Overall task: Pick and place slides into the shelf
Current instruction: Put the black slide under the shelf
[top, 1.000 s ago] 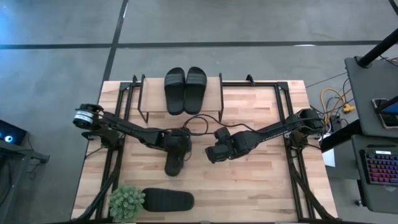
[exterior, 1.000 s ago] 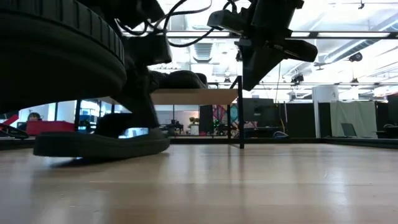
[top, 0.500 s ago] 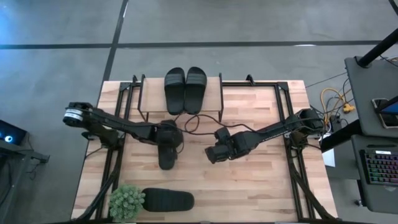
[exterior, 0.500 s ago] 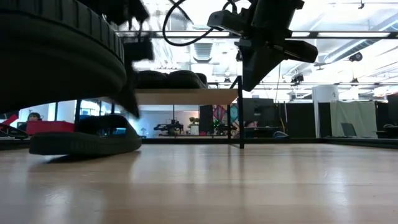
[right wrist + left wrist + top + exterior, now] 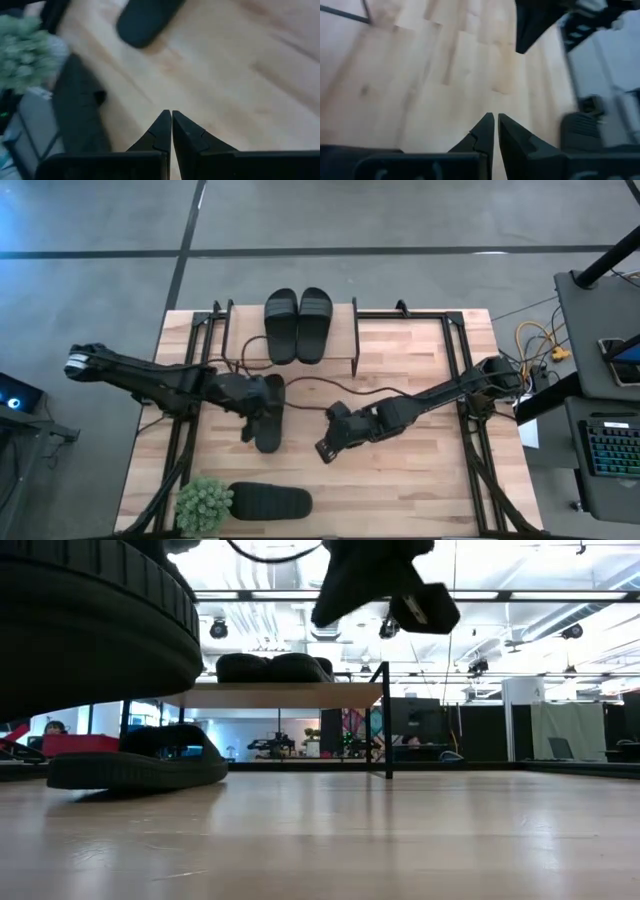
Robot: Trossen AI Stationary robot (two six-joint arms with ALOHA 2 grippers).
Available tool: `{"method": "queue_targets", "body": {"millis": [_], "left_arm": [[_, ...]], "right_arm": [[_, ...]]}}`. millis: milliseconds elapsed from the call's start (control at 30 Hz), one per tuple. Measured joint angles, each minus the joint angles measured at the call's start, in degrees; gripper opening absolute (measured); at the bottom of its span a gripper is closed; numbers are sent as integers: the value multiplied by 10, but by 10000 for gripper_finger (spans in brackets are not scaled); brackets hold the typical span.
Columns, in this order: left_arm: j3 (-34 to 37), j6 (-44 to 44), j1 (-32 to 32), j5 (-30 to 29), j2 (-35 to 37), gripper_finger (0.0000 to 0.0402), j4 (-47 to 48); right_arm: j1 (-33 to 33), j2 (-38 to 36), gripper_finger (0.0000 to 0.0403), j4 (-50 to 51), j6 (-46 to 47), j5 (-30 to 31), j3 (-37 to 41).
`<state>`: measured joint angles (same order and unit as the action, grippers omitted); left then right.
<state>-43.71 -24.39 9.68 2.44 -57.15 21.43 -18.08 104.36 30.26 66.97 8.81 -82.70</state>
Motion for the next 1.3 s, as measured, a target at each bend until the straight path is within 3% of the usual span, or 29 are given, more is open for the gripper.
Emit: {"method": "queue_targets", "body": {"millis": [233, 333, 467, 600, 867, 1033, 1300], "left_arm": [[61, -86, 70, -1, 79, 10, -9], [93, -144, 106, -17, 98, 10, -34], [125, -200, 158, -61, 105, 10, -94], [128, -241, 201, -102, 92, 10, -113], [125, -309, 274, -105, 51, 10, -142], [113, -353, 308, -105, 32, 10, -140], [107, -353, 323, -120, 27, 10, -141]], "right_arm": [[-44, 1, 10, -5, 43, -26, 0], [-66, 6, 28, -7, 66, -43, 0], [-84, 20, 82, -13, 94, -94, 0], [-95, 40, 154, -32, 95, -92, 0], [-104, 108, 259, -185, 56, -92, 0], [-104, 158, 273, -300, 45, -92, 0], [-104, 198, 274, -365, 64, -68, -2]]}}
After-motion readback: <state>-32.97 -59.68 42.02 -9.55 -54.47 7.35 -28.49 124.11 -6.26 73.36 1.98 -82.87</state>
